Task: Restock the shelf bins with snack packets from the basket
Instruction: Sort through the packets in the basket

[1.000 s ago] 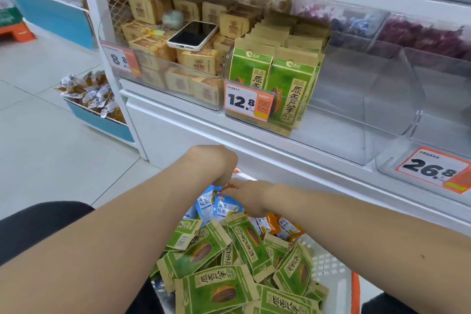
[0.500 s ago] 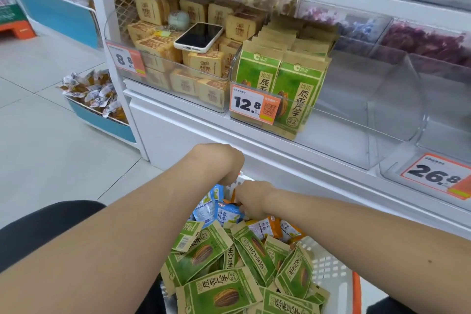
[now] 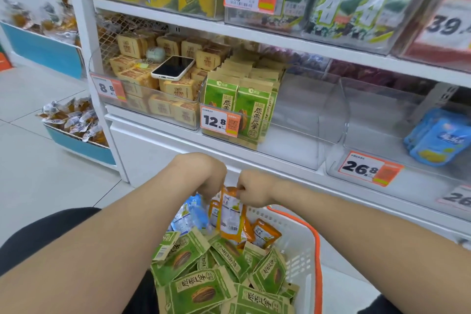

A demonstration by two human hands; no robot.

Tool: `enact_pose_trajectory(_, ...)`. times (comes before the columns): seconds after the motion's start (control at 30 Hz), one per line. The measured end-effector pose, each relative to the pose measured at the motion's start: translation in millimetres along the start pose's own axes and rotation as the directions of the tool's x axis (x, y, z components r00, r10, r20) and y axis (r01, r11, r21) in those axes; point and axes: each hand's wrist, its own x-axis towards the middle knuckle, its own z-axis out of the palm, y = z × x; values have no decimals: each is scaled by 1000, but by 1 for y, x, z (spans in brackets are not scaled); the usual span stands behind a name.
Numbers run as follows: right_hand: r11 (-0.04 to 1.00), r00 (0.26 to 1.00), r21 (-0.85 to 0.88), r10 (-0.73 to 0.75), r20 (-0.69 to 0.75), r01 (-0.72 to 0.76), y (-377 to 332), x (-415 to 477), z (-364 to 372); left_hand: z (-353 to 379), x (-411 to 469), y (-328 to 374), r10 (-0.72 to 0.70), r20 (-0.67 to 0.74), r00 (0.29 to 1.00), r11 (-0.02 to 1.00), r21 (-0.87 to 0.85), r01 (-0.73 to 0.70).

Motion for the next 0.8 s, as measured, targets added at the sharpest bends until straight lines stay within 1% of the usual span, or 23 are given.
enact_pose_trajectory(0.03,999,999,33,32,-42,-31,-1,-7,-7,-1,-3,4,13,29,999,999,-40,-12)
enact_pose_trajectory(0.1,990,981,107,111,-158,-95,-3,-22,-22,-2,-7,12,53,93,994,980,-195,-34)
enact_pose_trajectory(0.17,967,948,209,197,-249,-146,-5,-35,-38,-5,-9,21,115,106,988,927,-370,-68)
enact_pose_trajectory(0.23,921,910,345,291,-296,-183,-4,-49,-54,-11,-12,29,160,24,987,852,-508,-126)
enact_pose_trajectory(0.27,897,893,399,326,-309,-189,-3,-56,-61,-14,-13,33,164,-55,985,810,-563,-166)
enact_pose_trajectory(0.33,845,859,500,390,-332,-191,-2,-70,-76,-20,-14,38,149,-236,960,704,-656,-270)
enact_pose_trajectory(0.37,811,837,557,422,-348,-177,-1,-77,-83,-22,-14,39,136,-305,943,633,-705,-319)
enact_pose_trajectory(0.4,770,818,619,451,-357,-154,1,-82,-89,-25,-15,41,121,-350,929,546,-758,-357)
enact_pose_trajectory(0.47,684,768,722,516,-379,-103,7,-94,-102,-32,-20,48,84,-398,914,331,-854,-402)
enact_pose_trajectory(0.5,678,725,730,547,-418,-90,11,-99,-108,-36,-23,53,55,-414,908,224,-881,-416)
enact_pose_trajectory(0.53,709,673,699,564,-478,-98,17,-104,-113,-41,-25,56,22,-434,901,139,-891,-432)
enact_pose_trajectory(0.6,772,585,616,575,-572,-156,28,-113,-119,-49,-28,62,-5,-476,879,9,-879,-476)
enact_pose_trajectory(0.63,790,563,589,569,-600,-170,33,-117,-118,-53,-30,66,6,-495,869,-47,-868,-494)
enact_pose_trajectory(0.67,798,554,582,557,-619,-153,37,-121,-117,-56,-31,70,23,-512,859,-89,-856,-508)
enact_pose_trajectory(0.73,813,549,582,501,-669,-32,42,-127,-115,-61,-30,80,50,-546,836,-157,-831,-533)
enact_pose_trajectory(0.8,823,541,562,433,-721,89,46,-128,-113,-66,-28,92,33,-575,818,-204,-805,-557)
